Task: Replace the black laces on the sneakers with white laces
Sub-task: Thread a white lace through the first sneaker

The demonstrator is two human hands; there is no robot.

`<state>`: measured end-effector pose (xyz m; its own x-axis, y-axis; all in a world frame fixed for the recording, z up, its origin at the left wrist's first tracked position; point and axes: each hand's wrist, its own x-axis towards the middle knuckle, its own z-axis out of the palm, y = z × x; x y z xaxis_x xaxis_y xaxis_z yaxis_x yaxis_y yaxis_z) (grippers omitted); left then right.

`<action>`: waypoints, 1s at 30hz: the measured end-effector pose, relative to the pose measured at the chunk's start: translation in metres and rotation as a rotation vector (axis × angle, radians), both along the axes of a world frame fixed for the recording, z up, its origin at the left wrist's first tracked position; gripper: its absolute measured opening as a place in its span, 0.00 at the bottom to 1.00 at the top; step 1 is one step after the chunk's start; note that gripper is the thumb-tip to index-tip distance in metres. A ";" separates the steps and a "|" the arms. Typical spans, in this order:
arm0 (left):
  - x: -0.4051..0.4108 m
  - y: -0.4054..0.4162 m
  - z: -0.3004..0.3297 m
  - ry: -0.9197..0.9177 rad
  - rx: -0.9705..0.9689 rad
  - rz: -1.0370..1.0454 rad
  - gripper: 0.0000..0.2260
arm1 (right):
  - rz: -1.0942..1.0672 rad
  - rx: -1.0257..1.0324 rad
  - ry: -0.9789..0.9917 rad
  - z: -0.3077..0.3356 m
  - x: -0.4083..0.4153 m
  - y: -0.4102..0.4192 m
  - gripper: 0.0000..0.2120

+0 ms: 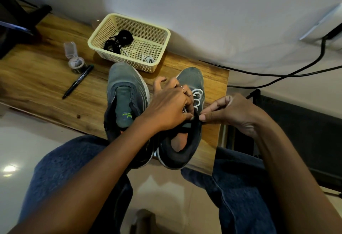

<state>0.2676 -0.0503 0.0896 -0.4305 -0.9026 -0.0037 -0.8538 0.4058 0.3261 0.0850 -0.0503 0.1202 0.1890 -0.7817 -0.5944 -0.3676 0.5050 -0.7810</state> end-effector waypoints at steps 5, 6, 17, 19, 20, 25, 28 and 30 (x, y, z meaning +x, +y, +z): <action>0.002 0.000 0.001 0.071 0.090 0.001 0.06 | -0.003 -0.002 0.025 0.002 -0.002 0.001 0.08; 0.003 -0.001 0.002 0.096 0.102 0.008 0.06 | -0.010 -0.001 0.026 0.002 -0.003 0.001 0.07; -0.002 -0.001 0.001 0.154 0.166 0.012 0.04 | -0.039 0.014 0.007 0.001 -0.005 0.001 0.06; -0.003 0.000 0.000 0.163 0.160 0.017 0.04 | -0.030 -0.008 0.023 0.000 -0.004 0.002 0.06; -0.004 0.001 0.000 0.163 0.152 0.020 0.05 | -0.030 -0.016 0.027 0.000 -0.004 0.002 0.06; -0.003 0.000 0.000 0.160 0.124 0.038 0.05 | -0.013 -0.019 0.027 0.003 -0.004 0.003 0.06; -0.001 -0.002 0.001 0.162 0.123 0.044 0.05 | 0.064 -0.031 0.116 0.003 0.000 0.005 0.09; 0.000 -0.003 0.002 0.166 0.134 0.044 0.05 | 0.097 -0.041 0.147 0.003 0.004 0.007 0.09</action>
<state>0.2678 -0.0529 0.0913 -0.3955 -0.9166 -0.0576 -0.7998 0.3130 0.5122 0.0885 -0.0434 0.1234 0.1778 -0.7884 -0.5889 -0.5246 0.4304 -0.7346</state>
